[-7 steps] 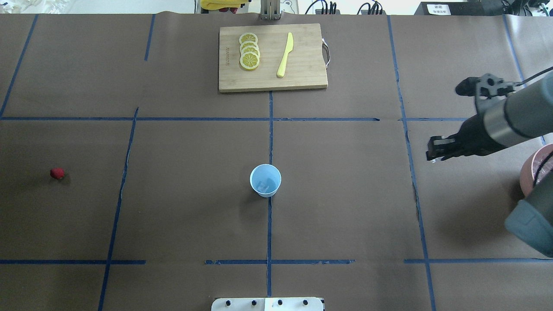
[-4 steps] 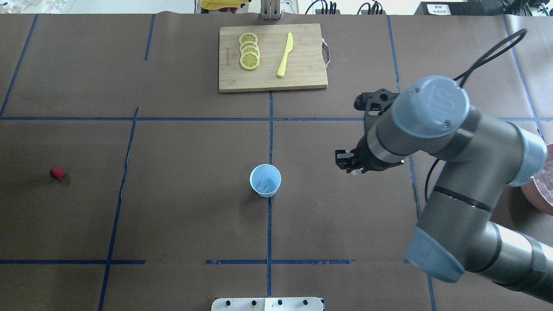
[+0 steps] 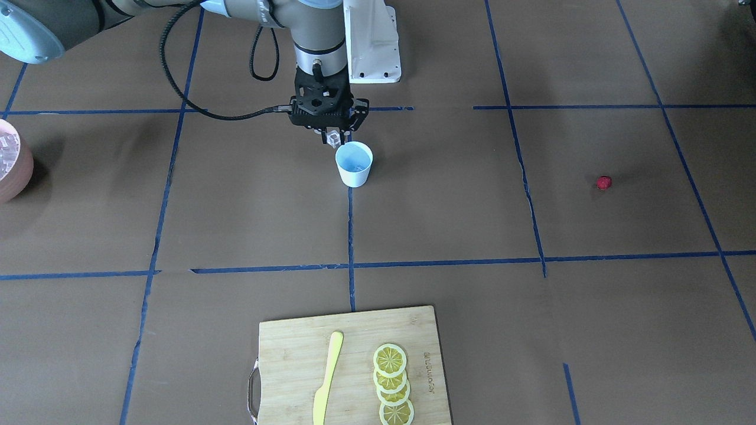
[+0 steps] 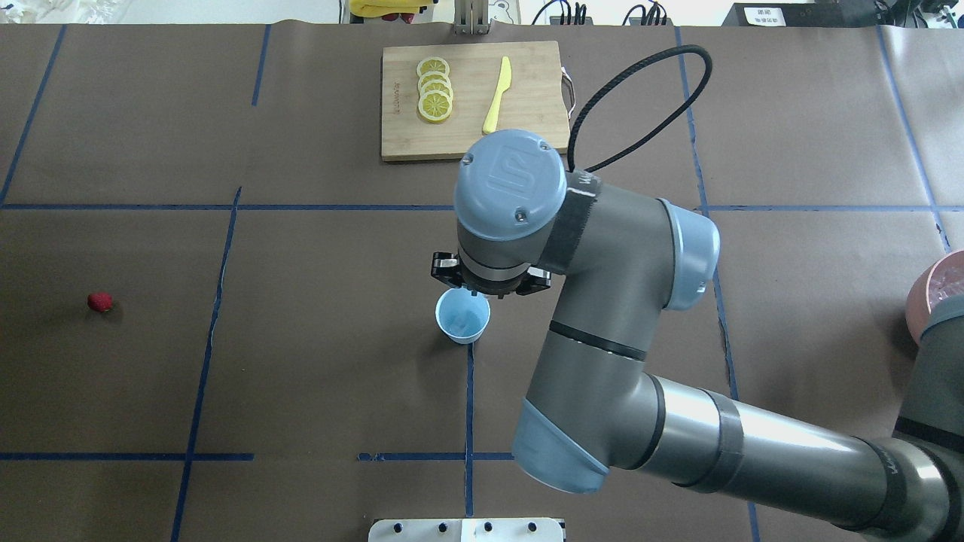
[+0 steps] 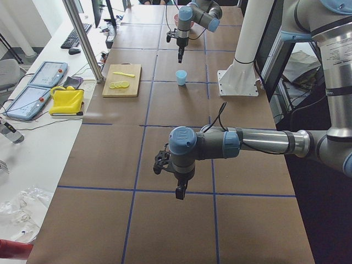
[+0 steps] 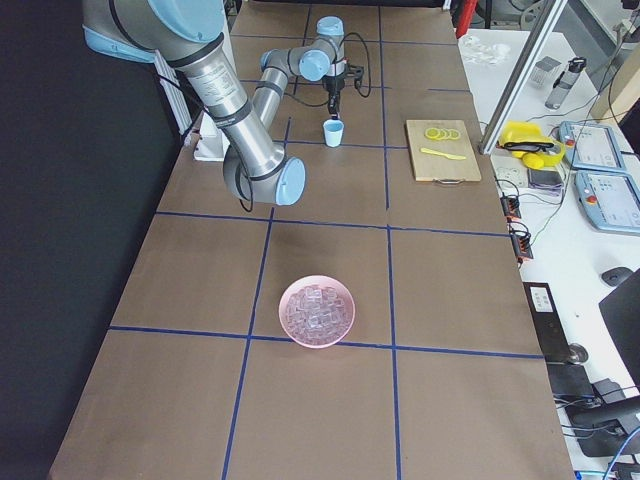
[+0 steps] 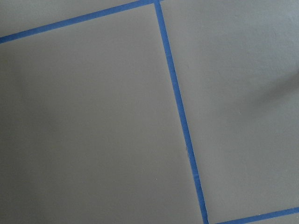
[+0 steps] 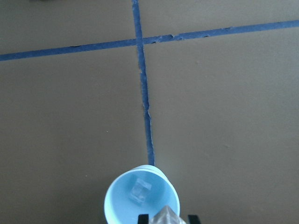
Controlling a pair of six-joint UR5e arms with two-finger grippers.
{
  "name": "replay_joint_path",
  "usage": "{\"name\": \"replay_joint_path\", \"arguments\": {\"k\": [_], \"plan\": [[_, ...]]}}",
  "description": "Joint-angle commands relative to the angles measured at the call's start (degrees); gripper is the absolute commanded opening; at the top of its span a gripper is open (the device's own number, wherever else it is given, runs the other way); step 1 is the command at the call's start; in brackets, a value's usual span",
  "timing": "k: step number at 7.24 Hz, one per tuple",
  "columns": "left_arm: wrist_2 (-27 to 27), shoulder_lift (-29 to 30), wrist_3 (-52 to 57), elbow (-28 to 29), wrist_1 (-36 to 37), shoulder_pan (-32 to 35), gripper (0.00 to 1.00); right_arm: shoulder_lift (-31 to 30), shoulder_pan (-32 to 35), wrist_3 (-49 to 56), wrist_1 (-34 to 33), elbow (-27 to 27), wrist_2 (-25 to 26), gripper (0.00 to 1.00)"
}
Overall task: Put ice and strawberries in cup
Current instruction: 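Carry the second ice cube with the right gripper over the cup, then open the right gripper to drop the ice cube into the cup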
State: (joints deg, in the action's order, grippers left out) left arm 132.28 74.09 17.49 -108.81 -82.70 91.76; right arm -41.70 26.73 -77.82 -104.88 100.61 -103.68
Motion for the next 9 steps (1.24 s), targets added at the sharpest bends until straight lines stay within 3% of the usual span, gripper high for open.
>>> {"name": "replay_joint_path", "arguments": {"k": [1, 4, 5, 6, 9], "plan": [[0.0, 0.0, 0.0, 0.0, 0.0, 0.0, 1.0, 3.4, -1.9, -2.5, 0.2, -5.1, 1.6, 0.0], [0.0, 0.0, 0.0, 0.0, 0.1, 0.0, 1.0, 3.5, -3.2, -2.6, 1.0, -6.9, 3.7, 0.01], [0.0, 0.0, 0.0, 0.0, 0.0, 0.0, 1.0, 3.4, -3.2, -2.5, 1.0, -6.9, 3.7, 0.18], [0.0, 0.0, 0.0, 0.0, 0.0, 0.0, 1.0, 2.8, -3.5, -1.8, 1.0, -6.7, 4.7, 0.98], [0.0, 0.0, 0.0, 0.0, -0.2, 0.0, 1.0, 2.9, -3.8, -1.6, 1.0, -6.5, 5.1, 0.99]]}}
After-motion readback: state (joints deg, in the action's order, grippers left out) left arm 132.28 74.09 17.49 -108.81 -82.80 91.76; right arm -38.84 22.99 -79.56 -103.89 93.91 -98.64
